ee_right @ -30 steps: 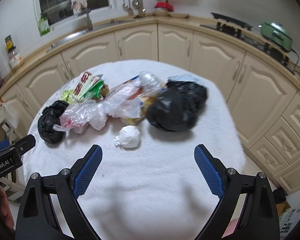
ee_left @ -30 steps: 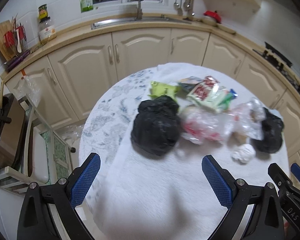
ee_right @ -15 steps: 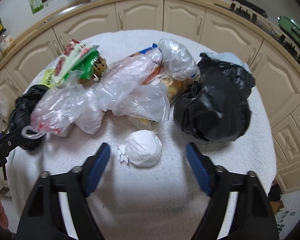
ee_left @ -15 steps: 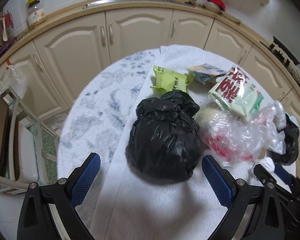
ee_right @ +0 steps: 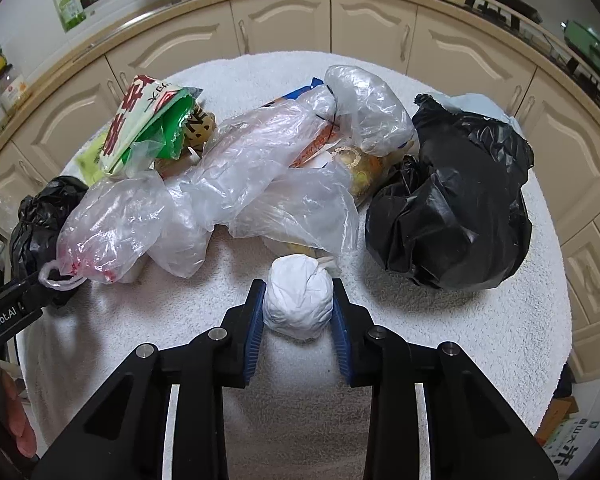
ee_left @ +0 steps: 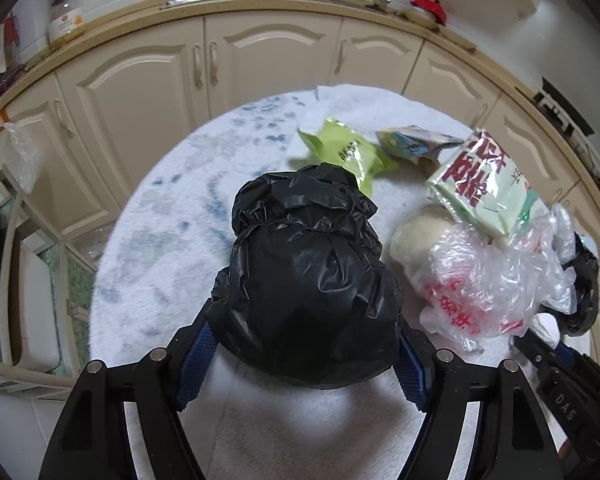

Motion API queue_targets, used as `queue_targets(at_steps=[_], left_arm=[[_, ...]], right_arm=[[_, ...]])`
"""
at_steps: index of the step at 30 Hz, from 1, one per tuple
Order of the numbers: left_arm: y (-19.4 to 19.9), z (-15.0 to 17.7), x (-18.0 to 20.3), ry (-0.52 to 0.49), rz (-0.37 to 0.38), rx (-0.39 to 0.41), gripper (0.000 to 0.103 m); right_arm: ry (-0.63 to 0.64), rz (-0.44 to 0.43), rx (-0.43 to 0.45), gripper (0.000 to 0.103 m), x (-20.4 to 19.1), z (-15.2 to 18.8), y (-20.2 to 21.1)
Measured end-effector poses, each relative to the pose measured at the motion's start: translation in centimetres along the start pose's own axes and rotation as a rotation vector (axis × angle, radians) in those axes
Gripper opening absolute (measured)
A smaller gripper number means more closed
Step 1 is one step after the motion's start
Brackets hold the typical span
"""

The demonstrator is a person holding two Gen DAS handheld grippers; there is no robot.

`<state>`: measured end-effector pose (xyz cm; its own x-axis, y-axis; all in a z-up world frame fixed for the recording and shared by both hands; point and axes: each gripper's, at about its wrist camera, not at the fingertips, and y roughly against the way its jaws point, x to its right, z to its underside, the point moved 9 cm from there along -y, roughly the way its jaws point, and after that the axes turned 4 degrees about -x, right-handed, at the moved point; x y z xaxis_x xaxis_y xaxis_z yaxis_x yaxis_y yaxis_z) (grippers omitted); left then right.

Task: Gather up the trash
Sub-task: 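Grasp the black plastic bag with the left tool while the right tool grasps the white tissue ball, then carry the black bag and tissue ball in both tools over the blue bin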

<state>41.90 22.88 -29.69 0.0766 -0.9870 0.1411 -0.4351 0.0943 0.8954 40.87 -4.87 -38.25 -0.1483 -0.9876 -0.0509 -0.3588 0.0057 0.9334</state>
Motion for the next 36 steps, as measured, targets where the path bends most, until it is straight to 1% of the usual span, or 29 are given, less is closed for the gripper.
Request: queue_targets(at_steps=[3,8,13,20,23,26,31,36], left_arm=[[0.7,0.1,-0.3,0.008,-0.004,0.015,0.073],[3.5,1.3,-0.2,0.008,-0.024,0.055,0.073],[6.5,2.5,0.6,-0.008,-0.018,0.094,0.073],[9.3,4.7,2.6,-0.048,-0.008,0.11,0.073],[10.5,5.7,4.1,-0.077,0.001,0.12,0.073],[11.7,6.7,6.4,-0.121,0.027,0.131,0.073],[13.1,7.7,10.5,-0.207,0.062,0.146,0.073],[14.1,10.1,16.1,-0.319,0.118,0.148,0.073]], right_arm=[[-0.001,-0.006,0.011,0.031,0.0,0.1,0.6],[-0.001,-0.031,0.039,0.031,-0.2,0.3,2.2],[-0.007,-0.047,0.075,0.031,0.0,0.7,4.1],[-0.034,-0.052,0.129,0.031,1.4,1.5,7.0],[-0.054,-0.05,0.149,0.031,2.1,2.0,8.2],[-0.082,-0.04,0.167,0.031,3.8,2.5,9.2],[-0.155,-0.017,0.196,0.031,8.0,3.8,11.0],[-0.241,0.028,0.218,0.031,13.3,5.4,12.8]])
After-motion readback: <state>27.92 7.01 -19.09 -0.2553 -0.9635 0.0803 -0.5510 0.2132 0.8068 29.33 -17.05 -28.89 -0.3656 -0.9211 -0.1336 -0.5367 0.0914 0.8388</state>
